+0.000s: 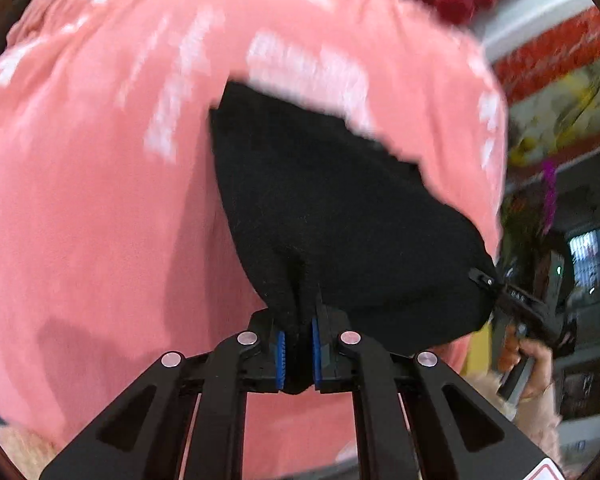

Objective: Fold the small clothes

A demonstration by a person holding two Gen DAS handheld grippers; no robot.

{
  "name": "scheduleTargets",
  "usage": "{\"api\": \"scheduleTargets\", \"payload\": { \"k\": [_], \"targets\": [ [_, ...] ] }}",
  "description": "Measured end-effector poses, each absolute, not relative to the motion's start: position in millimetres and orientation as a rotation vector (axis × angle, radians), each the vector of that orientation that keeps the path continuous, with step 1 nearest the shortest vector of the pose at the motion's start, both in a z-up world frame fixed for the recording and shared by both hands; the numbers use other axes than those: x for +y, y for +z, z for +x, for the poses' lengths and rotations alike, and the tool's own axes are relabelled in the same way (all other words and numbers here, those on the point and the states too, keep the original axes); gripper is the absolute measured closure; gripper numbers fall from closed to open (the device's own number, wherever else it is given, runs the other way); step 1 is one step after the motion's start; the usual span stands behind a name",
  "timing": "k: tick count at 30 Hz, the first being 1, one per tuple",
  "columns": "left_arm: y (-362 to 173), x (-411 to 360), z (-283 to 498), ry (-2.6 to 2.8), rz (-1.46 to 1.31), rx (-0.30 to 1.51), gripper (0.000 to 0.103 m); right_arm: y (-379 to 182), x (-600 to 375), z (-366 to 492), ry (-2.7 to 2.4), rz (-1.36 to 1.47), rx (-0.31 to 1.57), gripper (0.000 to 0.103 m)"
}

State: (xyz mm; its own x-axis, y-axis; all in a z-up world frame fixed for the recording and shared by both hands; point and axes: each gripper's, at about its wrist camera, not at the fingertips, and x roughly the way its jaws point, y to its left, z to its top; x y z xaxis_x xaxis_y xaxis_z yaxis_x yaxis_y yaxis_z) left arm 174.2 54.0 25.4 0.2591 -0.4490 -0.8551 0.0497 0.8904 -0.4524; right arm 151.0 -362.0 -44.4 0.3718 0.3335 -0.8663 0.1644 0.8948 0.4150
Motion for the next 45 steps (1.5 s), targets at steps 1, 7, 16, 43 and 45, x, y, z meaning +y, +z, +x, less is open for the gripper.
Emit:
{"api": "scheduleTargets", "payload": {
  "k": [1, 7, 16, 43, 45],
  "targets": [
    [14, 46, 172, -0.324, -0.31, 1.295, 0.095, -58, -362, 148, 0.093, 0.463, 1.234, 0.079],
    [26, 32, 168, -0.221, -0.238, 1.194, 0.084, 10, -362, 152, -0.012, 0.343, 0.99, 0.062],
    [69, -3, 181, -0.18, -0.093, 1.042, 0.061, -39, -363, 255, 0.078, 0.397, 1.109, 0.101],
    [17, 12, 284, -0.039, -0.027, 1.067, 0.035, -53, -378, 236, -0.06, 0.407, 1.03, 0.057],
    [-1, 22, 305, -0.025, -0.067, 1.117, 0.08, -55, -375, 237, -0.015, 0.414, 1.045, 0.101]
  ]
}}
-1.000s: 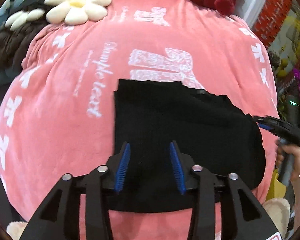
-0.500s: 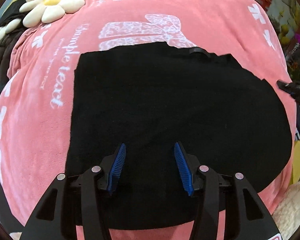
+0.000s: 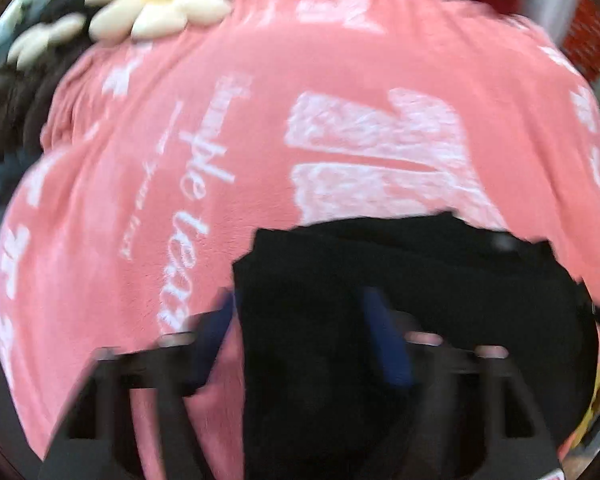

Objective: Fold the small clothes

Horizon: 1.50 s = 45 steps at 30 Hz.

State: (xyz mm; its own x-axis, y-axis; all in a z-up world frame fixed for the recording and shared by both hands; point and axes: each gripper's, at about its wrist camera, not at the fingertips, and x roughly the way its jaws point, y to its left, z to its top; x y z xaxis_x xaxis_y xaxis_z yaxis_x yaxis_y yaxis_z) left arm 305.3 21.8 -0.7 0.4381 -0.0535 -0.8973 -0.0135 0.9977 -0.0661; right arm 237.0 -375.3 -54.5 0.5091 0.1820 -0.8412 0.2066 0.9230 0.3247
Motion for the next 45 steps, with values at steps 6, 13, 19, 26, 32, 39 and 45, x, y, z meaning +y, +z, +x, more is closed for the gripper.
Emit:
{"api": "scheduleTargets", "payload": {
  "k": [6, 13, 19, 26, 32, 39, 45],
  "targets": [
    [-3, 4, 326, 0.011, 0.081, 1.087, 0.093, -47, -372, 255, -0.06, 0.325, 1.008, 0.097],
    [31, -8, 291, 0.001, 0.113, 1.041, 0.062, -12, -355, 185, -0.118, 0.265, 0.913, 0.057],
    [33, -32, 238, -0.057, 0.165, 1.082, 0.058, -21, -335, 112, -0.083, 0.276, 0.998, 0.081],
    [24, -47, 186, -0.081, 0.161, 1.134, 0.055, -69, -339, 87, -0.167, 0.357, 1.213, 0.095],
    [23, -51, 164, -0.073, 0.164, 1.148, 0.053, -65, -338, 84, -0.181, 0.334, 1.219, 0.092],
    [16, -27, 152, -0.085, 0.004, 1.185, 0.025, -43, -362, 76, -0.164, 0.514, 1.112, 0.068],
    [-9, 49, 145, 0.021, -0.333, 1.204, 0.023, -65, -374, 93, -0.138, 0.625, 1.174, 0.037]
  ]
}}
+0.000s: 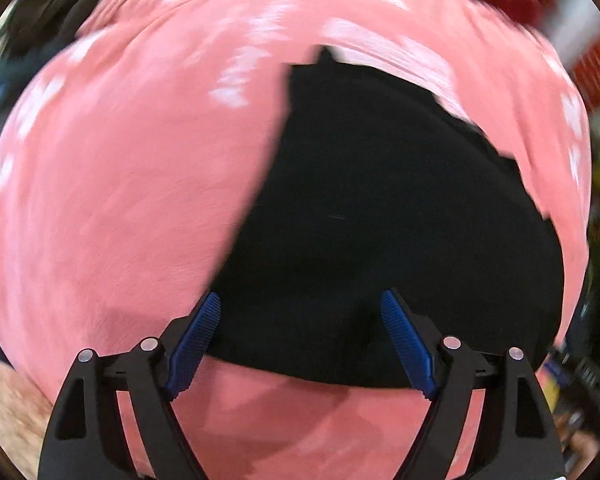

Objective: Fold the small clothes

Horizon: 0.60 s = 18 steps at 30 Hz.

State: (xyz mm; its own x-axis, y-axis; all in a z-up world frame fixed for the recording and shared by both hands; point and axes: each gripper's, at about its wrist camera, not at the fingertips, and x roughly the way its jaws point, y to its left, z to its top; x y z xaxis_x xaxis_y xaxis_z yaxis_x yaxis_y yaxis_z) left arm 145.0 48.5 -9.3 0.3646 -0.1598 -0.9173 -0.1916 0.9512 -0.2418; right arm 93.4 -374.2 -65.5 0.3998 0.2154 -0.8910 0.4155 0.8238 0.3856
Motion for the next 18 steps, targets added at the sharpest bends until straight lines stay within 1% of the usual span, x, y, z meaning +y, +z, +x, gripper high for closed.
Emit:
{"api": "scheduleTargets", "payload": {
  "k": [2, 4, 5, 6, 7, 8, 10, 11, 12, 15, 16, 17, 18],
  "targets": [
    [-19, 61, 144, 0.057, -0.366, 1.207, 0.023, -82, -364, 94, -0.084, 0.655, 1.202, 0.037],
    [-32, 67, 146, 0.041, -0.391, 1.238, 0.026, -85, -356, 93, -0.076, 0.578, 1.194, 0.057],
    [-32, 65, 146, 0.035, -0.362, 1.236, 0.037, -80, -351, 97, -0.041, 0.55, 1.187, 0.089],
    [-28, 61, 147, 0.02, -0.33, 1.239, 0.05, -74, -350, 99, -0.012, 0.576, 1.179, 0.098],
    [-22, 57, 147, -0.015, -0.303, 1.247, 0.094, -58, -349, 98, -0.014, 0.552, 1.152, 0.098],
    [-16, 54, 147, -0.041, -0.296, 1.264, 0.098, -41, -349, 96, -0.019, 0.52, 1.121, 0.098],
    [5, 50, 139, -0.08, -0.277, 1.259, 0.098, -19, -352, 91, -0.013, 0.498, 1.098, 0.098],
    [12, 46, 134, -0.097, -0.237, 1.259, 0.098, -19, -354, 92, -0.018, 0.491, 1.112, 0.098],
    [13, 42, 132, -0.105, -0.212, 1.269, 0.098, -24, -355, 95, -0.028, 0.478, 1.136, 0.097],
    [-6, 31, 129, -0.087, -0.133, 1.321, 0.097, -67, -351, 108, -0.105, 0.408, 1.308, 0.094],
    [-12, 29, 130, -0.064, -0.103, 1.327, 0.094, -68, -352, 108, -0.11, 0.442, 1.299, 0.091],
    [-16, 28, 130, -0.047, -0.081, 1.327, 0.089, -60, -352, 106, -0.104, 0.475, 1.25, 0.09],
    [-15, 28, 129, -0.034, -0.066, 1.314, 0.088, -54, -353, 105, -0.106, 0.481, 1.214, 0.08]
  ]
}}
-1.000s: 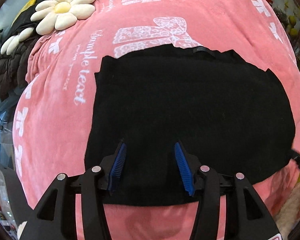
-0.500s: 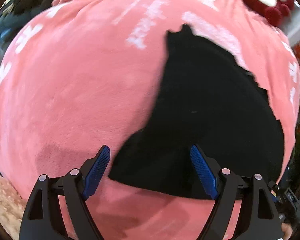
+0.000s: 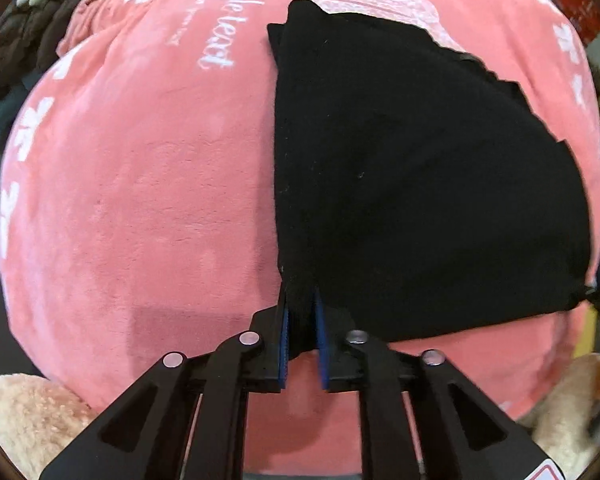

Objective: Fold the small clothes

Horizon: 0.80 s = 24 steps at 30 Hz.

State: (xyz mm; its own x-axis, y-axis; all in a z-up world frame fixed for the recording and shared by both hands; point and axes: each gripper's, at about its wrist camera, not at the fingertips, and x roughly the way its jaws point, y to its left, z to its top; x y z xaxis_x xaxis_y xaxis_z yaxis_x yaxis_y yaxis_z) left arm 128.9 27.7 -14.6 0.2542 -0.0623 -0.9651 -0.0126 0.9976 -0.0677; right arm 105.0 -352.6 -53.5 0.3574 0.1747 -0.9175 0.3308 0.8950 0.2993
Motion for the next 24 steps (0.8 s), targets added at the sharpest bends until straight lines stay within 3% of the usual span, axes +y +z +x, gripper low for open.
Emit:
{"api": "scheduleTargets", "payload": {
  "k": [1, 2, 3, 6, 10, 15, 17, 19, 24],
  "targets": [
    [-12, 27, 128, -0.029, -0.062, 1.302, 0.084, -48, -354, 104, -0.118, 0.482, 1.18, 0.069],
    [-11, 29, 124, -0.025, -0.052, 1.295, 0.075, -42, -355, 105, -0.136, 0.478, 1.14, 0.044],
    [-8, 29, 123, -0.013, -0.032, 1.282, 0.072, -41, -357, 106, -0.135, 0.475, 1.128, 0.039],
    [8, 21, 124, -0.011, -0.001, 1.233, 0.069, -47, -367, 119, -0.131, 0.509, 1.121, 0.04],
    [30, 0, 126, -0.026, 0.035, 1.153, 0.048, -61, -372, 134, -0.126, 0.602, 1.1, 0.036],
    [30, -30, 136, -0.039, 0.084, 1.135, 0.046, -57, -374, 114, -0.148, 0.576, 1.035, 0.036],
    [30, -30, 138, -0.041, 0.051, 1.142, 0.039, -52, -371, 104, -0.137, 0.543, 1.044, 0.036],
    [23, -15, 145, -0.045, -0.057, 1.168, 0.034, -52, -365, 99, -0.125, 0.535, 1.059, 0.033],
    [-4, 28, 150, 0.094, -0.181, 1.206, 0.034, -59, -356, 98, -0.124, 0.508, 1.099, 0.031]
  ]
}}
